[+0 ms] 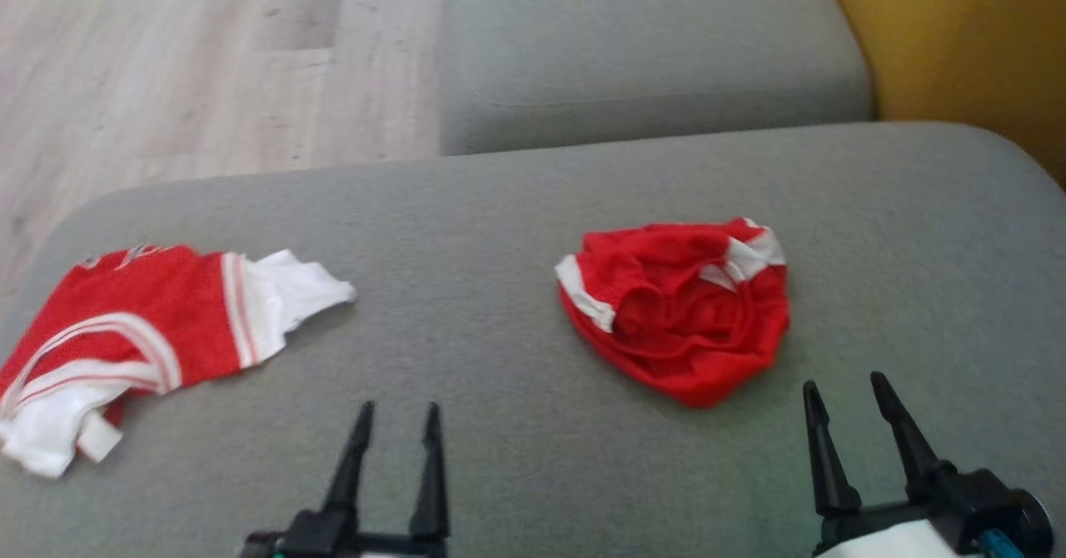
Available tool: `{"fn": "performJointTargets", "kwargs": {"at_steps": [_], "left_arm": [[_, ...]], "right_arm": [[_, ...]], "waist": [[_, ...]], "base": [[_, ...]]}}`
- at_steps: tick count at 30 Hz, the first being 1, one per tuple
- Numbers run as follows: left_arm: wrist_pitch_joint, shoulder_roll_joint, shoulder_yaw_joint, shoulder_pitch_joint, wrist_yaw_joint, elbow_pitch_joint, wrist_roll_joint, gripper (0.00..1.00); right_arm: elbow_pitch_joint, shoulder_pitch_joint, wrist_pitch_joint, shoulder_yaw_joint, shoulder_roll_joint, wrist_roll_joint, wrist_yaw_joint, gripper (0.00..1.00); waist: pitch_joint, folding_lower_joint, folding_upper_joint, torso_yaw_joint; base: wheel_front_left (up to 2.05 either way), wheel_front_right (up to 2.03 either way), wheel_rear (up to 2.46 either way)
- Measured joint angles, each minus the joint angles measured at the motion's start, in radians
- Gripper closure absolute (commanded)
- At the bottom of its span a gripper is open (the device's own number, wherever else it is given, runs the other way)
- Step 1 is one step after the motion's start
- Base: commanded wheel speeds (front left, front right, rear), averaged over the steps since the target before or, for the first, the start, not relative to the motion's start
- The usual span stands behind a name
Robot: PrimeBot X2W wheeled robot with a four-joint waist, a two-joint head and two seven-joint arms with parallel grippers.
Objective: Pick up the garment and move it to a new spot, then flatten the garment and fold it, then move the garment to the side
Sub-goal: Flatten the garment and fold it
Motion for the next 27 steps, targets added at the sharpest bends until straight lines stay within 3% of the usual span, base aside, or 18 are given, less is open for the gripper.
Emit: {"fn": "performJointTargets", "kwargs": {"at_steps": [6, 15, 20, 27], "left_arm": [[0.000, -0.002, -0.114, -0.108, -0.043, 0.116, -0.122, 0.00], [0.079, -0.006, -0.378, -0.396, -0.119, 0.272, -0.482, 0.00], [0.103, -0.007, -0.486, -0.568, -0.116, 0.340, -0.619, 0.00], [0.146, -0.008, -0.600, -0.772, -0.052, 0.405, -0.844, 0.00]], "right_arm": [[-0.003, -0.011, 0.000, 0.023, 0.000, 0.000, 0.000, 0.00], [-0.007, -0.059, 0.000, 0.058, 0.000, 0.000, 0.000, 0.00], [-0.009, -0.136, 0.000, 0.083, -0.001, 0.003, 0.000, 0.00], [-0.006, -0.170, 0.000, 0.113, -0.001, 0.027, 0.000, 0.00]], "waist": [[0.025, 0.0001, 0.0000, -0.078], [0.122, 0.0001, 0.0000, -0.200], [0.199, 0.0003, 0.0000, -0.258], [0.292, 0.0004, 0.0000, -0.331]], "base": [[0.00, 0.00, 0.00], [0.00, 0.00, 0.00], [0.00, 0.00, 0.00], [0.00, 0.00, 0.00]]}}
